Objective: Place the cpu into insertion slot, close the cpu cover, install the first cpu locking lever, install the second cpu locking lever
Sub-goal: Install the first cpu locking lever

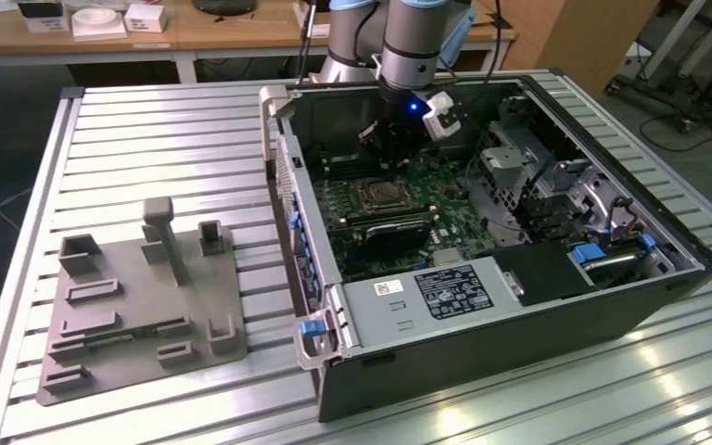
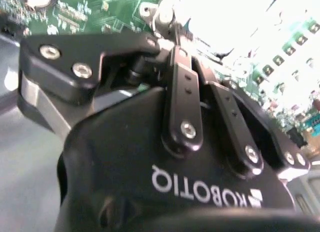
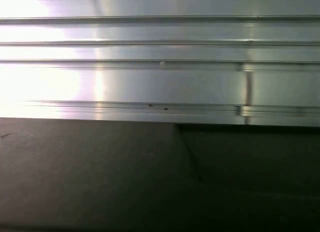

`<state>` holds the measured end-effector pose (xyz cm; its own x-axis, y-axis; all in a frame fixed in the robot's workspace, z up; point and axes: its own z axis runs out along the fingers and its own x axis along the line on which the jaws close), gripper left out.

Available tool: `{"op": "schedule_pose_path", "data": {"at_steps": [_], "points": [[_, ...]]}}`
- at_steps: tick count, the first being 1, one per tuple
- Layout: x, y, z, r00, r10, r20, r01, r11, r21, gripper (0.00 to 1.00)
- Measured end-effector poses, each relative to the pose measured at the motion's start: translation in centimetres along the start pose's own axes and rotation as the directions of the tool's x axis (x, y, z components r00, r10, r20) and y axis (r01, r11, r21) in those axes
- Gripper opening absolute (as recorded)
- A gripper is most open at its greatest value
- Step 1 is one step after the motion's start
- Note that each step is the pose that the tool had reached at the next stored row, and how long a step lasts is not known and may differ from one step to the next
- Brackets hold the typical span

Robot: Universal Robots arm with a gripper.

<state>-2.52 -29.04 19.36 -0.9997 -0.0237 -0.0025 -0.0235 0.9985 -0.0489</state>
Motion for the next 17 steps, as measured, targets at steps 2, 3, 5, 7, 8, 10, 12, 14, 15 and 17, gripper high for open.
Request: {"op": "schedule_pose_path", "data": {"at_steps": [2,3,5,7,8,10,12,14,15,17], "points": [[-0.01,0.03,-0.06,1.0,0.0,-0.001,0.0,1.0,0.0012,0.1],[-0.02,0.06,-0.11,1.0,0.0,-0.002,0.0,1.0,0.0023,0.1],[0.0,0.05,-0.16,1.0,0.0,0.0005,0.0,1.0,-0.0039,0.1],[-0.03,0.09,-0.23,1.0,0.0,0.0027,0.0,0.9999,-0.0118,0.1],[-0.04,0.09,-0.3,1.0,0.0,0.0034,0.0,0.9999,-0.0148,0.1],[-0.05,0.1,-0.42,1.0,0.0,0.0039,0.0,0.9998,-0.0219,0.1],[-0.06,0.11,-0.58,1.0,0.0,0.0042,0.0,0.9996,-0.0276,0.1],[-0.05,0.08,-0.8,1.0,0.0,0.0038,0.0,0.9995,-0.0317,0.1],[-0.05,0.07,-0.89,1.0,0.0,0.0038,0.0,0.9995,-0.0329,0.1],[-0.05,0.06,-1.04,1.0,0.0,0.0039,0.0,0.9994,-0.034,0.1]]}}
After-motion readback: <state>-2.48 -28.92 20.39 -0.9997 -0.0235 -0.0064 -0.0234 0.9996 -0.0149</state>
